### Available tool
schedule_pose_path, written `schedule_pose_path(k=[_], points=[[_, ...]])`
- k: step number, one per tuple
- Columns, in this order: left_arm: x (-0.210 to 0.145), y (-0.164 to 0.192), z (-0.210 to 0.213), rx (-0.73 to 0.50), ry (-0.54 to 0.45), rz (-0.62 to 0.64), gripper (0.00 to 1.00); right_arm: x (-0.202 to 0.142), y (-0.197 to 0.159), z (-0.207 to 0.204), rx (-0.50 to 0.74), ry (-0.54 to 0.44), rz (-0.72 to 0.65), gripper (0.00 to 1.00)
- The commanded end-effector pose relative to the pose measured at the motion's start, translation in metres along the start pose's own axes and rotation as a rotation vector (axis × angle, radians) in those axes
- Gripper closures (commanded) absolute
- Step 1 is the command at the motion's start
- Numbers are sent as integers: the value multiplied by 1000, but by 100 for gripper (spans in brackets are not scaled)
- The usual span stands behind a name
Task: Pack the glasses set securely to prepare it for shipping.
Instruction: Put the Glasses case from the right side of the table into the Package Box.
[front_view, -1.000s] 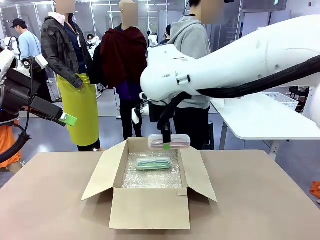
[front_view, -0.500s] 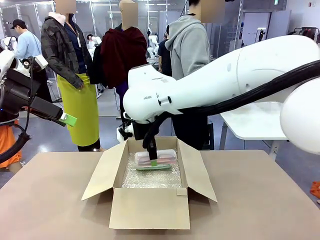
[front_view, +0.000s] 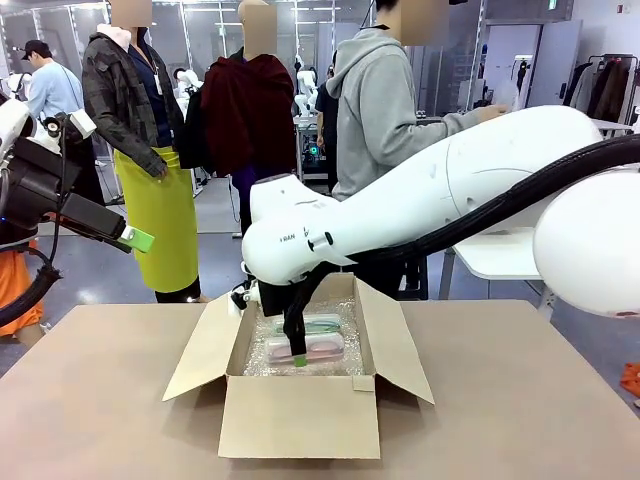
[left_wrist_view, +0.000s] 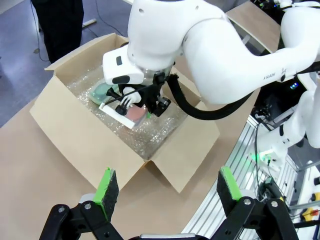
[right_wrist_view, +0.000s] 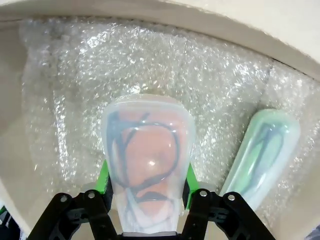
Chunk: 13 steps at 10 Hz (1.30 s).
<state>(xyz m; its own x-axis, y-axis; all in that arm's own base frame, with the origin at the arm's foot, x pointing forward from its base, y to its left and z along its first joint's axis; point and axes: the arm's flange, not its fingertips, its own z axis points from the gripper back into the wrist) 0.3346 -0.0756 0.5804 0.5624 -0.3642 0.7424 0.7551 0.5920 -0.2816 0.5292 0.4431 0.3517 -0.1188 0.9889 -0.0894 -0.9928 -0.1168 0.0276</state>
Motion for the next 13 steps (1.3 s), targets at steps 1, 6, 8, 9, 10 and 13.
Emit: schedule_pose_path(k=[1,6,8,9,10,13], points=[[0,-1,1,-20,-9,3,0,0,2,-12,-12,6,-46,72],[0,-1,1,-20,-9,3,0,-9,-2,-34,2,37,-93,72],[0,-1,1,-20,-9,3,0,-13,-4,-33,8,37,-104,72],[0,-1,1,-20,-9,3,0,-15,-3,-33,10,44,-106,72],[0,-1,1,-20,-9,3,0,-17,-4,-33,11,46,-108,31],[0,-1,1,-20,-9,3,0,-23,-4,-31,12,43,-109,2]])
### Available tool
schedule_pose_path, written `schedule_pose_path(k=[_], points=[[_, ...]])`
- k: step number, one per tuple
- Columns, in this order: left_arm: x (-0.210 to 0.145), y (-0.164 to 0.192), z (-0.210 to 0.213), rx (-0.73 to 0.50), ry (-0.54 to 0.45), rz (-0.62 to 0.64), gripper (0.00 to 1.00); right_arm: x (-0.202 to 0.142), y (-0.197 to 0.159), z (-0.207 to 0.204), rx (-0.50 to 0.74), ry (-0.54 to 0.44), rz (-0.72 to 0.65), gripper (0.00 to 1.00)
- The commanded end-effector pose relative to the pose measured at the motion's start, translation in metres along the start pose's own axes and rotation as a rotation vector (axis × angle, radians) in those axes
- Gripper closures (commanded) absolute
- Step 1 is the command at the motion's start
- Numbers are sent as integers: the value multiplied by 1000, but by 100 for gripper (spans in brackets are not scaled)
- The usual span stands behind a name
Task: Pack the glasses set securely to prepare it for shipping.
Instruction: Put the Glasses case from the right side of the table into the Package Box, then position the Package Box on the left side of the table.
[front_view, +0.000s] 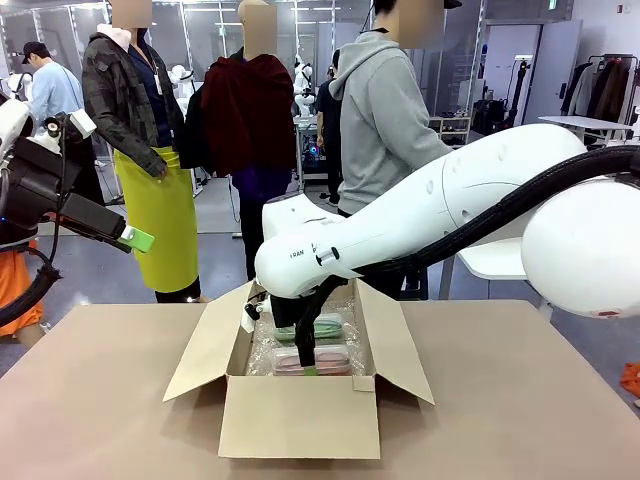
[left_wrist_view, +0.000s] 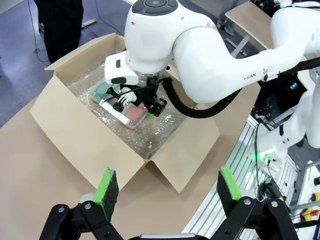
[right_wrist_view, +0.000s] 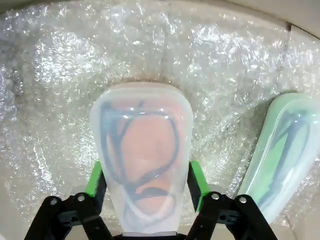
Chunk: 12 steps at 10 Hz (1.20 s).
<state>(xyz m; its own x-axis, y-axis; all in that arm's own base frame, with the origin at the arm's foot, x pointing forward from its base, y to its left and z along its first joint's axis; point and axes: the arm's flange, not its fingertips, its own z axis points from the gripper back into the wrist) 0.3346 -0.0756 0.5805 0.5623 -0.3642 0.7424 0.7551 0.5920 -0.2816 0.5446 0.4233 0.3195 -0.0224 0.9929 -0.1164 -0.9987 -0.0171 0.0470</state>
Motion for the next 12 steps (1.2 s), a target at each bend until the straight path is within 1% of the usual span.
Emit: schedule_pose_path(k=[1,5,6,12], points=[[0,-1,1,-20,-9,3,0,-7,10,4,-22,16,-14,0],[0,-1,1,-20,-9,3,0,-15,11,13,-21,-8,-29,0],[0,-1,1,-20,-9,3,0,-4,-2,7,-9,-4,-6,0],[0,-1,1,-20,-9,3,0,-4,-2,7,-9,-4,-6,0]])
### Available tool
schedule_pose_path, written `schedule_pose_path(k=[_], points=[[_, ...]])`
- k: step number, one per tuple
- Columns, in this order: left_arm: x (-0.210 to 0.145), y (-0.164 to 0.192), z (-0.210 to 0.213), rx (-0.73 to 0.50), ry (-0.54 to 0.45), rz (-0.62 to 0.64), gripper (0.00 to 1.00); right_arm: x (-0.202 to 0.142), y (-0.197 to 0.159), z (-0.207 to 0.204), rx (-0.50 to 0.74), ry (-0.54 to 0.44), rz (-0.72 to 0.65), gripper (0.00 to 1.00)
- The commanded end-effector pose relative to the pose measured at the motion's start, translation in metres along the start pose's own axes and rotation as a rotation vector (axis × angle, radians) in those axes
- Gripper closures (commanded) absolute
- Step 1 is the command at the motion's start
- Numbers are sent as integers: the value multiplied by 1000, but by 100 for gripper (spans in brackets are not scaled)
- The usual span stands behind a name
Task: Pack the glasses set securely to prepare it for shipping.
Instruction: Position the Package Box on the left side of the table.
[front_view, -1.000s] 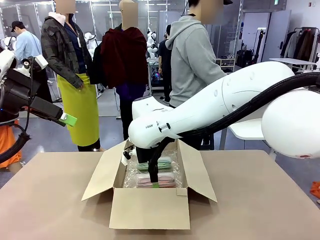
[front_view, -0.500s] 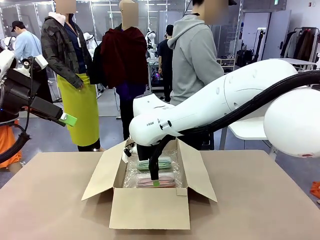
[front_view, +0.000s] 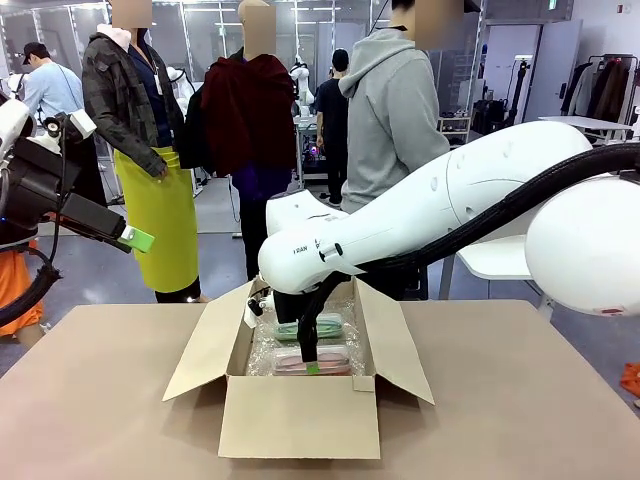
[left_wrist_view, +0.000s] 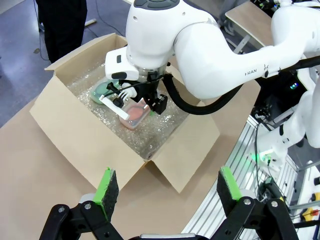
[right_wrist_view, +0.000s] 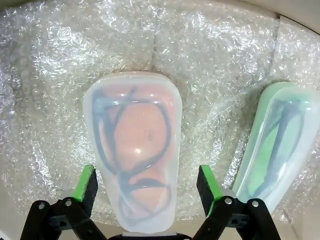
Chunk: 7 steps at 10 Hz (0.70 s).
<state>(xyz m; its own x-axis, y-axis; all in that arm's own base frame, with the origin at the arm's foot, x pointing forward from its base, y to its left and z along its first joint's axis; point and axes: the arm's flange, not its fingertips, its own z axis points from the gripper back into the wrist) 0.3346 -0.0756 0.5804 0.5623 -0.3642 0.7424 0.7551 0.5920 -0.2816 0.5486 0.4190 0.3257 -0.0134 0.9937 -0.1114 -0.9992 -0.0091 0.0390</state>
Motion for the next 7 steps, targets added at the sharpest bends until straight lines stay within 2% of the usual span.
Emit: schedule_pose_path(k=[1,7], points=[[0,-1,1,-20,-9,3,0,1,2,1,-2,2,3,0],[0,-1,1,-20,-9,3,0,0,0,0,0,0,0,0]])
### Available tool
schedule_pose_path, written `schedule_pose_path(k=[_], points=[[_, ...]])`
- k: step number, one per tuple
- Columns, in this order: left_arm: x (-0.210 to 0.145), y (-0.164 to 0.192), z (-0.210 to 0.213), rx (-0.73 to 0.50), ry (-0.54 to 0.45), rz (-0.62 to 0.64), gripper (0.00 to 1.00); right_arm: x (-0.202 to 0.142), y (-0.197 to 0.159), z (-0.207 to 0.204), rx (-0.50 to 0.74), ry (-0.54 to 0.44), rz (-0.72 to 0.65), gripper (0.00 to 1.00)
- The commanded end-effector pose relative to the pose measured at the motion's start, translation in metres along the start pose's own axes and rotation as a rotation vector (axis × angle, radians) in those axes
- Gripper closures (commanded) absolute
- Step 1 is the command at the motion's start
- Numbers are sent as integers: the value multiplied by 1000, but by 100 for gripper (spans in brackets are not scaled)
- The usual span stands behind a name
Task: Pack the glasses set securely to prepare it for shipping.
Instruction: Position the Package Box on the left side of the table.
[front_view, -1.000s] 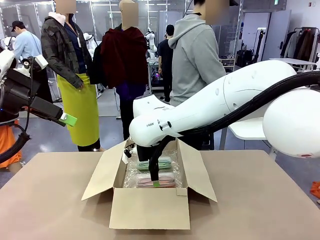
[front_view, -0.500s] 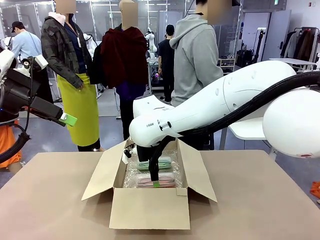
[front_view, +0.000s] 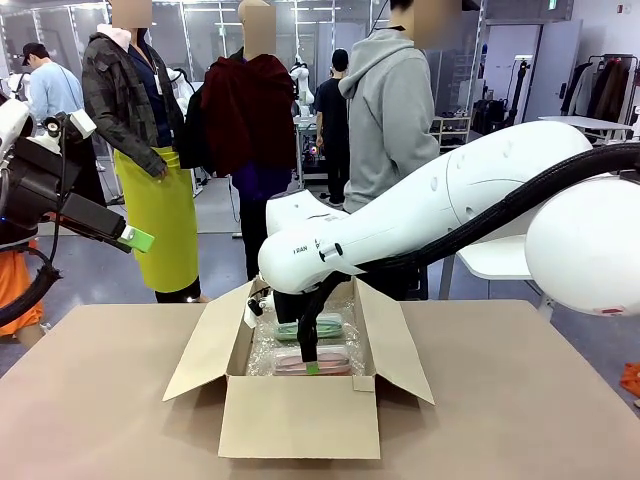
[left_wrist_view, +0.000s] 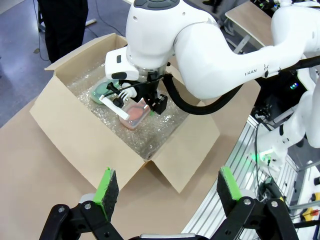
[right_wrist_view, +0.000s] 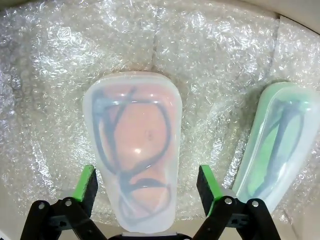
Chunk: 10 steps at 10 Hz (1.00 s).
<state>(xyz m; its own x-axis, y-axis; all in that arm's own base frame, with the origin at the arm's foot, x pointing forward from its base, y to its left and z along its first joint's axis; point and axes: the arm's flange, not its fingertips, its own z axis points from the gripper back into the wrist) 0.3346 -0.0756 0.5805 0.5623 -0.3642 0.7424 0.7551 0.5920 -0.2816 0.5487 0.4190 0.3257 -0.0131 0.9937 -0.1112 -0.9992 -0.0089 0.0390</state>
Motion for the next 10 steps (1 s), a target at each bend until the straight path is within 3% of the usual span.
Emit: schedule_pose_path(k=[1,4,6,8,10], points=[[0,-1,1,-20,-9,3,0,-19,16,29,-39,-47,-25,0],[0,-1,1,-20,-9,3,0,-85,58,84,-69,-117,-124,0],[0,-1,1,-20,-9,3,0,-121,83,104,-55,-238,-140,0],[0,-1,1,-20,-9,3,0,-158,99,124,-102,-292,-243,0],[0,-1,1,-20,-9,3,0,-216,124,138,-115,-405,-435,0]])
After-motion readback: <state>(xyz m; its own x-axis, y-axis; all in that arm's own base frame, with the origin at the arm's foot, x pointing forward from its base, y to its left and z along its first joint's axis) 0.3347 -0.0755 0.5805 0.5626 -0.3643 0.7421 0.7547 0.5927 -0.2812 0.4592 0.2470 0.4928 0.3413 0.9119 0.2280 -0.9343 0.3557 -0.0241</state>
